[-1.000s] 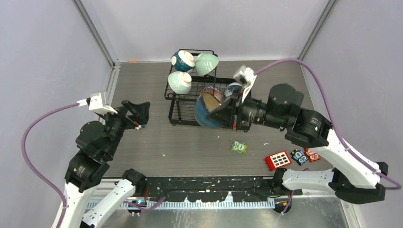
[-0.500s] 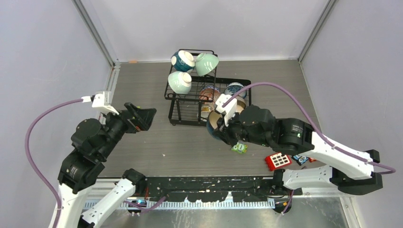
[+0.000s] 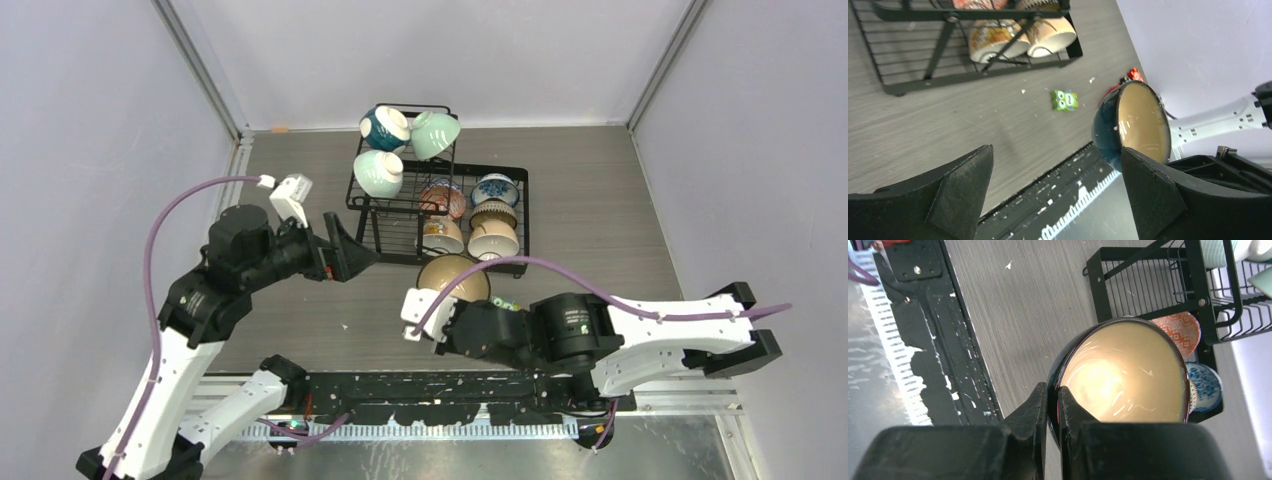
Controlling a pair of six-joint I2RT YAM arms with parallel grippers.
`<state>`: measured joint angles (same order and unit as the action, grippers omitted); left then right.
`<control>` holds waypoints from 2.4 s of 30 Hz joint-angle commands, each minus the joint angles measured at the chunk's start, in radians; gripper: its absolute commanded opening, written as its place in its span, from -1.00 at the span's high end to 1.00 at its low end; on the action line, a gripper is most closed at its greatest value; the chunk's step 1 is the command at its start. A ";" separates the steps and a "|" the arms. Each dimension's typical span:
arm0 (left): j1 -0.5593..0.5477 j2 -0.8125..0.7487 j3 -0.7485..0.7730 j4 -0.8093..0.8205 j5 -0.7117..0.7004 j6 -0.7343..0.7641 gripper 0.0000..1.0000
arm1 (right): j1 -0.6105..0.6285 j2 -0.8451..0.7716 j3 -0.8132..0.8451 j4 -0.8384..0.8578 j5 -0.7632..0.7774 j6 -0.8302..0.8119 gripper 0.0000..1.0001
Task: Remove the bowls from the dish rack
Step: Place the bowl at the center of the board.
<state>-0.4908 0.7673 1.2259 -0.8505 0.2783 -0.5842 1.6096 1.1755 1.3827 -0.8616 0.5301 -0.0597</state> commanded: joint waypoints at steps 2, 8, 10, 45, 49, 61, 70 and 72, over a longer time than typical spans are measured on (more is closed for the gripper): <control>-0.004 0.002 0.022 0.014 0.163 -0.005 -0.99 | 0.102 0.033 0.040 0.010 0.210 -0.117 0.99; -0.028 0.057 0.049 -0.095 0.122 0.077 -0.99 | 0.161 0.104 0.061 -0.020 0.240 -0.147 0.99; -0.072 0.080 0.058 -0.120 0.096 0.094 -0.99 | 0.167 0.120 0.069 -0.019 0.240 -0.157 0.99; -0.479 0.351 0.099 -0.170 -0.206 0.131 -0.22 | 0.166 0.164 0.043 0.043 0.144 -0.117 0.99; -0.507 0.374 0.100 -0.172 -0.216 0.128 -0.04 | 0.166 0.163 0.037 0.054 0.151 -0.120 0.99; -0.537 0.391 0.101 -0.165 -0.226 0.111 0.74 | 0.166 0.165 0.031 0.069 0.143 -0.118 0.98; -0.536 0.320 0.070 -0.141 -0.387 0.037 1.00 | 0.167 0.175 0.088 0.060 0.071 0.041 -0.74; -0.536 0.298 0.060 -0.145 -0.453 0.016 1.00 | 0.166 0.168 0.102 0.087 0.083 0.112 -0.99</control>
<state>-1.0260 1.1431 1.2808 -1.0302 -0.0479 -0.5205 1.7721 1.3602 1.4136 -0.8318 0.6071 -0.0769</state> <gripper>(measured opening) 0.069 0.916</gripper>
